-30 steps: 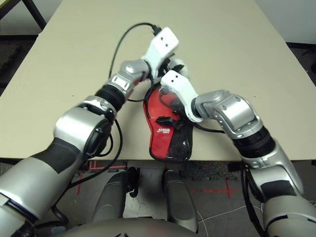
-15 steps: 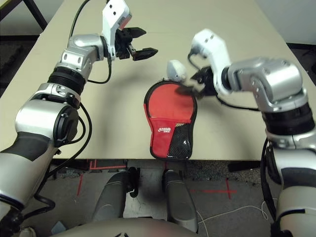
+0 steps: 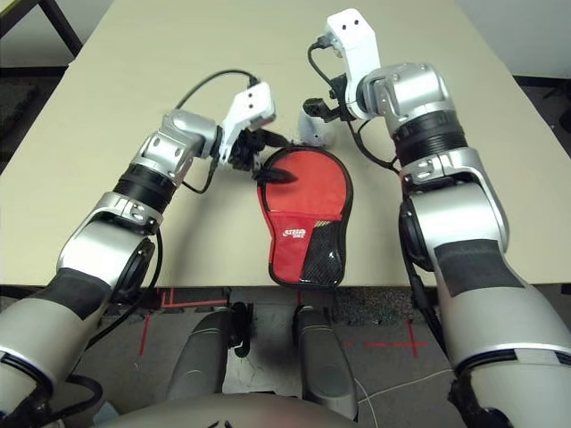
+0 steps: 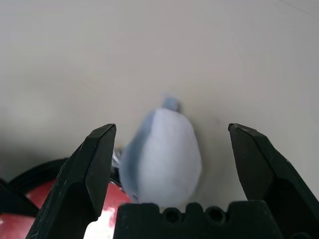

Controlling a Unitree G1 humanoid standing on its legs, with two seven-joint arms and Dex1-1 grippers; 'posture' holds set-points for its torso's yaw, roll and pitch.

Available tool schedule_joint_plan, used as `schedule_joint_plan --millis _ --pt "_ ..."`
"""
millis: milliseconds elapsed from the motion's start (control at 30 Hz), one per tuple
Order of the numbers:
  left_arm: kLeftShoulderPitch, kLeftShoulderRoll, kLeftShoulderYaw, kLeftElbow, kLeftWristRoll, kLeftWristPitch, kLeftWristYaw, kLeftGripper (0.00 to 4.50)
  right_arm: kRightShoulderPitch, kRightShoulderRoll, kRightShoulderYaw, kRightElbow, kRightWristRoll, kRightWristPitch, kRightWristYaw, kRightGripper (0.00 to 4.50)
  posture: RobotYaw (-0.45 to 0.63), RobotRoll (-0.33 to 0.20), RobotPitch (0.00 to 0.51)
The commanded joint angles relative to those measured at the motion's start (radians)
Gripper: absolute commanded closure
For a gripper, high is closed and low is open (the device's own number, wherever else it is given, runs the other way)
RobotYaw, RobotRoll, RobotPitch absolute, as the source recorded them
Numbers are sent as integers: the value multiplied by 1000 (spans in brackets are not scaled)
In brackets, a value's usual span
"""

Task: Store the ping-pong paddle in its case and zip it.

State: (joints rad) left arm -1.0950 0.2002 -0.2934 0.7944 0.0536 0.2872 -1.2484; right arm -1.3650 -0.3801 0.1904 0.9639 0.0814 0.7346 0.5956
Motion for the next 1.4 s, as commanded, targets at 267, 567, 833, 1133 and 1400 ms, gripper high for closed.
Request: schedule_joint_plan --millis 267,567,833,1133,1400 --pt "35 -40 -68 46 54 41 63 17 -38 51 -4 169 -103 -92 15 0 -44 0 149" --pt "41 -59 -75 20 49 59 70 17 -40 84 -23 282 -152 -128 -33 0 -29 0 157" --pt "42 -67 -73 19 48 62 78 0 -27 94 -68 323 -156 -138 -108 1976 -24 0 161" --pt "49 -75 -78 18 49 77 80 0 9 63 -99 325 -176 -245 -212 4491 -39 0 163" --pt "44 -93 -87 42 55 116 80 0 48 24 -98 324 -211 -321 -281 4491 -60 0 165"
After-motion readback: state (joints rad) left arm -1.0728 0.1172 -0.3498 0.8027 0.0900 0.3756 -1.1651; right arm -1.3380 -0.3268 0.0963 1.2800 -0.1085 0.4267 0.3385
